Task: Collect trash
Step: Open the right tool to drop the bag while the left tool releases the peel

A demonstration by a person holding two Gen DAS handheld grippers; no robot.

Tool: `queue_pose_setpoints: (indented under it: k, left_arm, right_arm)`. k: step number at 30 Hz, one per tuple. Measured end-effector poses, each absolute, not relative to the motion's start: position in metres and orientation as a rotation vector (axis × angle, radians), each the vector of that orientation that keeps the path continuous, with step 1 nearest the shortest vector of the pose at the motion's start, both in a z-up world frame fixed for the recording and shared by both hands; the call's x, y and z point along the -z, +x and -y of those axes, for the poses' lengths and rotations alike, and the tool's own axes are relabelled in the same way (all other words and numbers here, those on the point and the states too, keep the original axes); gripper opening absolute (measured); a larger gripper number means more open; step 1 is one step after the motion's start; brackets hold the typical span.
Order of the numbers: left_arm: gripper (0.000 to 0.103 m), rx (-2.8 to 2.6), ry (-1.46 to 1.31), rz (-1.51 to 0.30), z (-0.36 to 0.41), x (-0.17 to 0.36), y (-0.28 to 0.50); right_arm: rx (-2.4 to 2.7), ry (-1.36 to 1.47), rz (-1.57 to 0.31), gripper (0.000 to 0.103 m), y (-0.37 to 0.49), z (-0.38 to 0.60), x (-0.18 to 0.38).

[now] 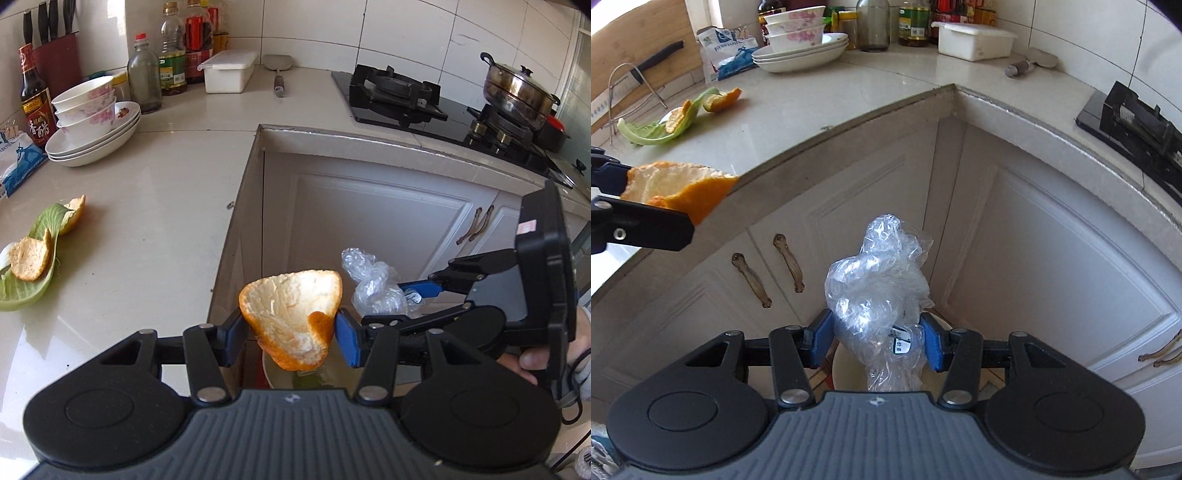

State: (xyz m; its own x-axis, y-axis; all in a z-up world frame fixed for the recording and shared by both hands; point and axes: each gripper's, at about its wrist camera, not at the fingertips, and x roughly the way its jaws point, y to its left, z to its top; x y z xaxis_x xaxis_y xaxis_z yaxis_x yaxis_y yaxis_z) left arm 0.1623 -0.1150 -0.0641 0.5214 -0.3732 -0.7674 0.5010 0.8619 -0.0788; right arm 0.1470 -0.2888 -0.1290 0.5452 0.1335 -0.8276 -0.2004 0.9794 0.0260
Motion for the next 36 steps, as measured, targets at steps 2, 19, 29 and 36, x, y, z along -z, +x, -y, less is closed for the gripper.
queue_pose_setpoints:
  k: [2, 19, 29, 36]
  left_arm:
    - [0.051, 0.523, 0.165, -0.881, 0.118, 0.066, 0.163]
    - [0.051, 0.519, 0.199, -0.913, 0.140, 0.084, 0.176]
    - [0.051, 0.548, 0.189, -0.961, 0.176, 0.119, 0.192]
    - [0.053, 0.565, 0.214, -1.012, 0.201, 0.151, 0.201]
  right_arm:
    - [-0.186, -0.064, -0.990, 0.056, 0.153, 0.293, 0.139]
    - [-0.138, -0.030, -0.984, 0.102, 0.155, 0.316, 0.148]
    - [-0.105, -0.079, -0.967, 0.103, 0.119, 0.330, 0.125]
    - [-0.054, -0.090, -0.943, 0.103, 0.097, 0.339, 0.110]
